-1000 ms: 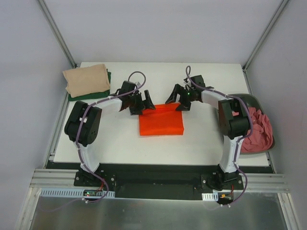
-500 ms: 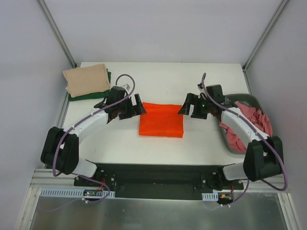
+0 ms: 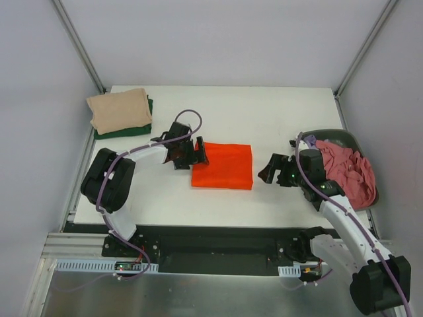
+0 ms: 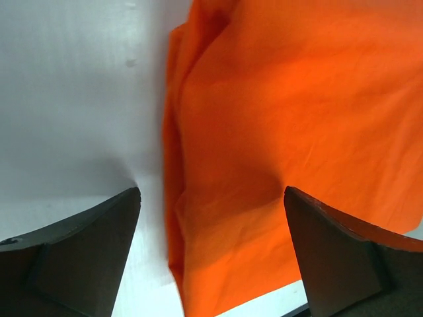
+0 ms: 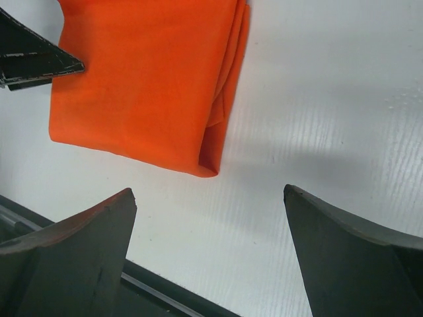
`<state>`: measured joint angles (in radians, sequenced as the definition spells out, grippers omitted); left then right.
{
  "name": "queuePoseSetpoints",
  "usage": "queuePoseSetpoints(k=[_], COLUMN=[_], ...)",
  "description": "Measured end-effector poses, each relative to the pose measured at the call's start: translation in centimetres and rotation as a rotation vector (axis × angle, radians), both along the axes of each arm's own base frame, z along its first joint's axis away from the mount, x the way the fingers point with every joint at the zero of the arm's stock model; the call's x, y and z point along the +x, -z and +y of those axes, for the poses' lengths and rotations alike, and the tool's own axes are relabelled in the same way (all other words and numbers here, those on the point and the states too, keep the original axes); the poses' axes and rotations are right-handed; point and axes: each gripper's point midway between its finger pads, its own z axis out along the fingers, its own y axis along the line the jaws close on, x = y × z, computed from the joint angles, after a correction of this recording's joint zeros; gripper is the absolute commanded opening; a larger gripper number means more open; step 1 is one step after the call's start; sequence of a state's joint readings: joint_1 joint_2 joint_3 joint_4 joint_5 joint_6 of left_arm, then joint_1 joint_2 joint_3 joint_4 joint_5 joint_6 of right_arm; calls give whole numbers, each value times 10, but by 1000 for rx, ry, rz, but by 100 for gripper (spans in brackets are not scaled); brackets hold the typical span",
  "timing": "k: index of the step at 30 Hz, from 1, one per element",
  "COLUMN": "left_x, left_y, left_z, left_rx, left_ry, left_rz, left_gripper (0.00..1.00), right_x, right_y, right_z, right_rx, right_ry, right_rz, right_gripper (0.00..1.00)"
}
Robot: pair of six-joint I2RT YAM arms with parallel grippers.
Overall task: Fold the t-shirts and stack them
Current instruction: Put the neatly folded tshirt into the corner of the board with the left arm
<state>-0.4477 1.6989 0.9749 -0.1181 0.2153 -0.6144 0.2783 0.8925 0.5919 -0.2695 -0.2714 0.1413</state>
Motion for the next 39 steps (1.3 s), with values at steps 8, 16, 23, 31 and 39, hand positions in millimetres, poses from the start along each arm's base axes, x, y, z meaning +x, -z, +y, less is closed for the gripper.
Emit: queuePoseSetpoints(k=[8,16,23,31,39], left_x=[8,6,14,42,97], left_y=[8,21,21,11,-5], left_z=[-25,-33,-34,21,86], left_rx=[35,198,286,659,1021], left_ry=[9,-20,-41,-23,48], left_rz=[-19,-14,-20,-188,-255], left_gripper=[59,11,0,0,0], right_x=[-5,-5,-5,-3,1], right_y=[11,15,17,13,3], right_z=[-6,-5,-5,-19,-37], right_rx=[-5,6,8,-17,-52], right_ry=[24,29,29,103,194], right_rz=[-31,-36,-37,-105,-187], right_gripper=[96,96,96,96,96])
